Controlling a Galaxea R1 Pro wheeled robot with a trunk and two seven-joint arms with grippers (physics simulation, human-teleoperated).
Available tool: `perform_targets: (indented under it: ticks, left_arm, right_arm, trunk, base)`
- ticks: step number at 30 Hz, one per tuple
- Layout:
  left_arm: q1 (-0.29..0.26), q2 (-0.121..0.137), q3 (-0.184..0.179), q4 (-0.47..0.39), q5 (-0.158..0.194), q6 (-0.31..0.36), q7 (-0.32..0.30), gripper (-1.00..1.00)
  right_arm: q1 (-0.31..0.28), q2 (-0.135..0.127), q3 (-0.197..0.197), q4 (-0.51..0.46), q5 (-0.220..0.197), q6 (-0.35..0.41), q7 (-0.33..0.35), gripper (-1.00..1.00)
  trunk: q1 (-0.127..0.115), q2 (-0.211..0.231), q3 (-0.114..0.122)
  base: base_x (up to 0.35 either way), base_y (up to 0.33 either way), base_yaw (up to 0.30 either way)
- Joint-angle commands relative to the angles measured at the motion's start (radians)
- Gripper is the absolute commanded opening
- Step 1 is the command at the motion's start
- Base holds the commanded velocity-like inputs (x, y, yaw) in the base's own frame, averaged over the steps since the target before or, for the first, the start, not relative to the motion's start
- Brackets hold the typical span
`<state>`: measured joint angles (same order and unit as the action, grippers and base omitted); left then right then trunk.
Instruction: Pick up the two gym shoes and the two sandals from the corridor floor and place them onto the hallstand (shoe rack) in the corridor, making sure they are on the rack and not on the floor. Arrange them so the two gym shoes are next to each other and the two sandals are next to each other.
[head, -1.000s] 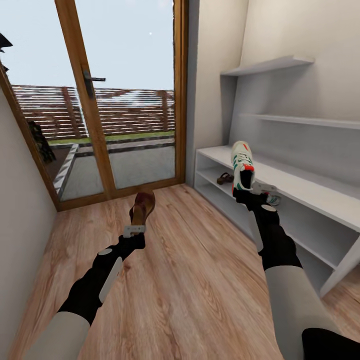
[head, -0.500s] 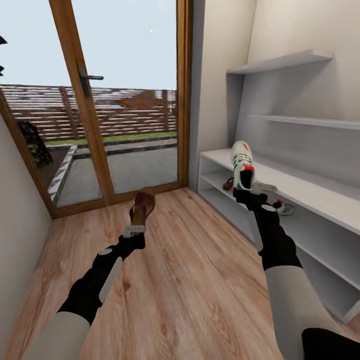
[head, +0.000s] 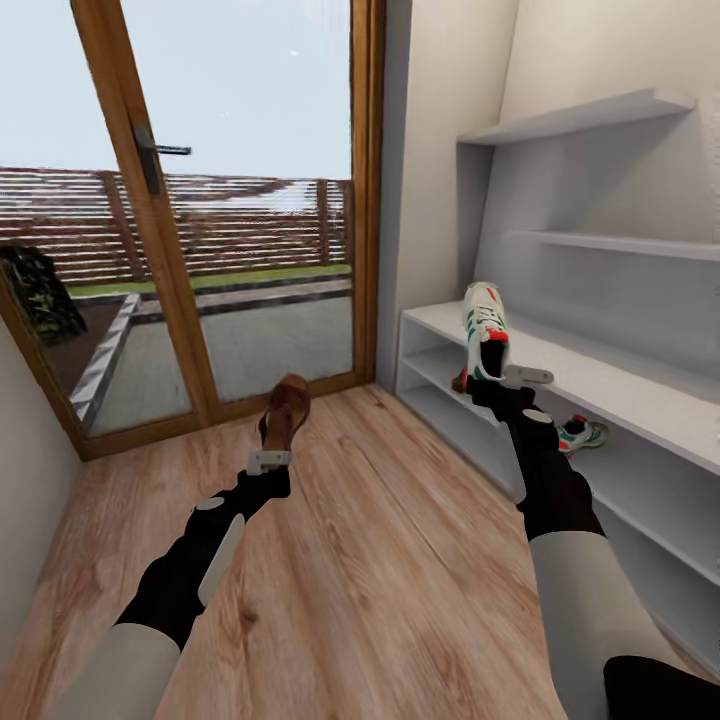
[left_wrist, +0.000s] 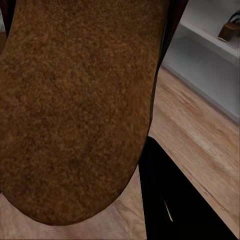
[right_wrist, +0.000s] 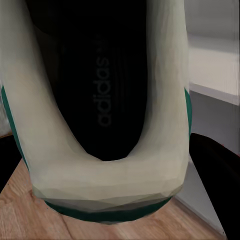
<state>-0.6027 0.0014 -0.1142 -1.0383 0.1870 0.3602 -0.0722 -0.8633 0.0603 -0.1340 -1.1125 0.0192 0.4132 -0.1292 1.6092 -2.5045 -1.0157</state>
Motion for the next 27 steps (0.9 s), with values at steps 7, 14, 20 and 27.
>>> perform_targets:
  ticks: [7, 14, 20, 27]
  left_arm:
    - [0.000, 0.000, 0.001, -0.001, 0.003, 0.006, -0.002, -1.00]
    - [0.000, 0.000, 0.001, -0.002, 0.003, 0.006, -0.002, -1.00]
    - [0.000, 0.000, 0.001, -0.002, 0.003, 0.006, -0.001, -1.00]
    - [0.000, 0.000, 0.001, -0.002, 0.003, 0.006, -0.001, -1.00]
  right_arm:
    - [-0.001, 0.001, -0.001, -0.001, 0.002, 0.006, -0.001, -1.00]
    - [-0.001, 0.001, -0.001, -0.001, 0.002, 0.006, -0.001, -1.00]
    - [-0.001, 0.001, -0.001, -0.001, 0.002, 0.006, -0.001, -1.00]
    - [0.000, 0.001, -0.001, -0.001, 0.002, 0.005, -0.001, -1.00]
  trunk:
    - [0.000, 0.000, -0.001]
    - [0.000, 0.000, -0.001]
    - [0.000, 0.000, -0.001]
    - [0.000, 0.000, -0.001]
  base:
    - [0.286, 0.183, -0.292]
    - [0.262, 0.214, -0.298]
    - [0.178, 0.211, -0.298]
    - [0.028, 0.022, -0.298]
